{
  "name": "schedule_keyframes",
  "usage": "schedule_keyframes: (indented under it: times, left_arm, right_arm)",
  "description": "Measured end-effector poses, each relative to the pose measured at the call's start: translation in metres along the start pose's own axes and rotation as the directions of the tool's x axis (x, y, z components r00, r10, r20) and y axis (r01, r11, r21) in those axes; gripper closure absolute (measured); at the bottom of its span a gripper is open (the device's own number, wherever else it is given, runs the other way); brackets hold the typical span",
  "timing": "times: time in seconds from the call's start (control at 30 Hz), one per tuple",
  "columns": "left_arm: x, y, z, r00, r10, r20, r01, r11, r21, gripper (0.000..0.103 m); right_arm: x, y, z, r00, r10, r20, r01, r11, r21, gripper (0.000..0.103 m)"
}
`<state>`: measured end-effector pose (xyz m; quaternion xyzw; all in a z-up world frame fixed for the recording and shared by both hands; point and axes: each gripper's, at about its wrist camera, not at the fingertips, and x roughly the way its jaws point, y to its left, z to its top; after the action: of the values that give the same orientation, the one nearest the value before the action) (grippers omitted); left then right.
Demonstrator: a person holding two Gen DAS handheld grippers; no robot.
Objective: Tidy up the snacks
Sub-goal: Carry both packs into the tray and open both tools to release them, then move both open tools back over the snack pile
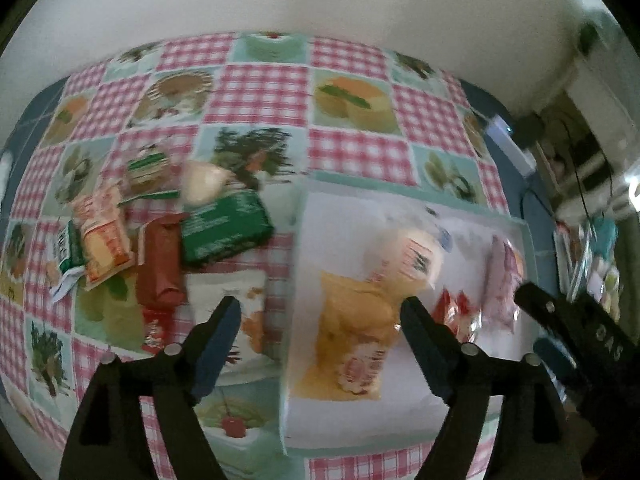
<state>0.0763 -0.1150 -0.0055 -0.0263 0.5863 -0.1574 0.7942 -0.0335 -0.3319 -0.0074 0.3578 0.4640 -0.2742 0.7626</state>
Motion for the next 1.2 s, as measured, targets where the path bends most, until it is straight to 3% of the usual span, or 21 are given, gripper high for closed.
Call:
schedule_keyframes:
  times: [0.1, 0.13, 0.17, 0.23, 0.3, 0.53, 0.73, 1.0, 1.2]
  left_arm:
    - [-0.001, 0.025, 0.006, 1.0, -0.003, 0.001, 0.003, 0.996, -0.091, 0.02]
    - [-0.001, 0.032, 0.008, 1.0, -0.003, 0.002, 0.003, 0.993, -0.117, 0.02]
    - [-0.001, 0.039, 0.01, 1.0, -0.002, 0.005, 0.003, 0.99, -0.144, 0.019]
    - [-0.002, 0.057, 0.012, 1.0, 0.011, 0.015, -0.008, 0.98, -0.198, 0.015]
    - [-0.003, 0.071, 0.013, 0.999, 0.044, 0.027, -0.036, 0.972, -0.23, 0.007]
    - [-0.014, 0.12, 0.016, 0.98, 0.18, 0.081, -0.146, 0.936, -0.321, 0.006]
    - [-0.024, 0.147, 0.018, 0.951, 0.279, 0.133, -0.22, 0.914, -0.34, 0.005]
    - [-0.038, 0.164, 0.022, 0.904, 0.359, 0.232, -0.279, 0.907, -0.315, 0.005]
    - [-0.042, 0.179, 0.025, 0.902, 0.351, 0.25, -0.269, 0.912, -0.309, 0.005]
  right_arm:
    - [0.0, 0.0, -0.001, 1.0, 0.0, 0.003, 0.0, 1.0, 0.002, 0.011]
    - [0.001, -0.001, -0.001, 1.0, 0.001, 0.002, -0.001, 1.0, 0.005, 0.009]
    - [0.001, -0.001, -0.001, 1.0, 0.003, 0.003, -0.003, 1.0, 0.007, 0.0]
    - [0.0, -0.001, -0.001, 1.0, 0.001, 0.011, -0.001, 1.0, 0.006, 0.0]
    - [0.0, 0.001, -0.001, 1.0, 0.001, 0.014, -0.001, 1.0, -0.002, 0.0]
    - [0.003, 0.017, -0.009, 1.0, -0.006, 0.015, 0.007, 0.998, -0.063, 0.0]
    - [0.003, 0.037, -0.018, 0.999, -0.008, 0.043, 0.014, 0.991, -0.136, 0.0]
    - [0.003, 0.075, -0.036, 0.99, 0.124, 0.07, -0.103, 0.964, -0.243, 0.0]
    - [0.0, 0.107, -0.052, 0.98, 0.176, 0.097, -0.134, 0.932, -0.335, 0.0]
